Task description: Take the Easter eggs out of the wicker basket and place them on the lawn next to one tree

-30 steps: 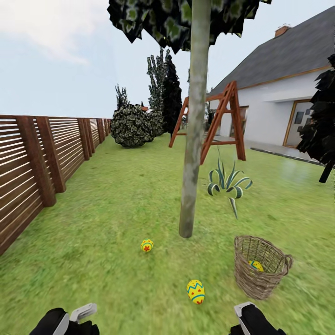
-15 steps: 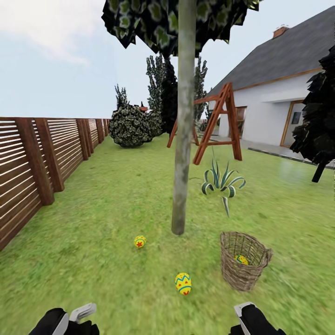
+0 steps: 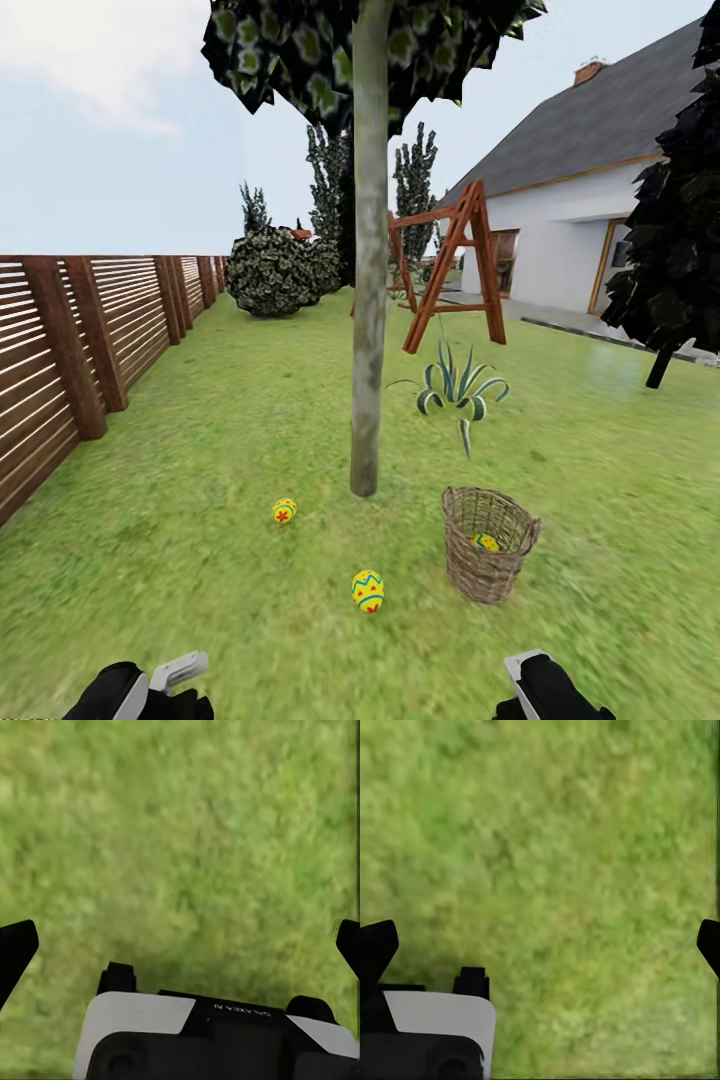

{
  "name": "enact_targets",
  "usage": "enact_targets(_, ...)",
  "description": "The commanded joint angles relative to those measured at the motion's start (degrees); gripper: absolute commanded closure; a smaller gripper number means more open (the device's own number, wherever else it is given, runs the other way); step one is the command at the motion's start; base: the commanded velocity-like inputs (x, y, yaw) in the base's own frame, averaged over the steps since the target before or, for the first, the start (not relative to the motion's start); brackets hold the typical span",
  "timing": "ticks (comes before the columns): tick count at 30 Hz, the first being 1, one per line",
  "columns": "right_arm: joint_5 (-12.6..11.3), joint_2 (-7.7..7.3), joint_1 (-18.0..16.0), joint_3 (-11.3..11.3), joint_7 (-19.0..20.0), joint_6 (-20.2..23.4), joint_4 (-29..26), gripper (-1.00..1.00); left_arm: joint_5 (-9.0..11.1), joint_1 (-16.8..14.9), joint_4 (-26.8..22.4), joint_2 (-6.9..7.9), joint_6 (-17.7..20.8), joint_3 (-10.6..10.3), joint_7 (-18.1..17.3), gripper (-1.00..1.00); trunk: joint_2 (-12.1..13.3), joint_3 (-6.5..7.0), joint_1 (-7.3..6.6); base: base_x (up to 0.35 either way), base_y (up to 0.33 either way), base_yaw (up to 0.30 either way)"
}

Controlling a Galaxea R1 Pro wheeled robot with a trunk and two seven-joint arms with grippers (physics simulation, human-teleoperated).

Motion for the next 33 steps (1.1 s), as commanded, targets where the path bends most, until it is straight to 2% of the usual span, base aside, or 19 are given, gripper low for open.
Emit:
enact_targets(1, 0.31, -0.05, -0.04, 0.33, 0.03, 0.41, -0.02, -1.00, -0.32, -0.02, -0.08, -0.02, 0.33, 0.26, -0.38, -1.00, 0.36, 0.09, -0.25, -0.235, -0.234, -0.110)
enact_targets(6, 0.36, -0.11, -0.04, 0.21, 0.01, 0.65, 0.01, -1.00, -0.27, -0.02, -0.08, -0.02, 0.33, 0.48, -0.38, -1.00, 2.36, 0.76, -1.34, -0.187, -0.170, -0.106)
enact_targets(15, 0.26, -0.11, -0.04, 0.32, 0.00, 0.63, -0.08, -1.00, -0.17, -0.02, -0.08, 0.01, 0.33, 0.58, -0.38, -1.00, 5.97, 2.30, -3.32, -0.013, -0.021, -0.062)
enact_targets(22, 0.24, -0.11, -0.04, 0.24, 0.06, 0.61, -0.07, -1.00, -0.22, -0.02, -0.02, -0.02, 0.33, 0.53, -0.38, -1.00, 8.78, 3.92, -4.86, 0.000, -0.195, -0.244)
enact_targets(33, 0.24, -0.23, -0.04, 0.12, 0.01, 0.61, -0.14, -1.00, -0.14, -0.02, 0.01, -0.02, 0.31, 0.53, -0.53, -1.00, 13.19, 6.41, -7.27, 0.015, -0.019, -0.273)
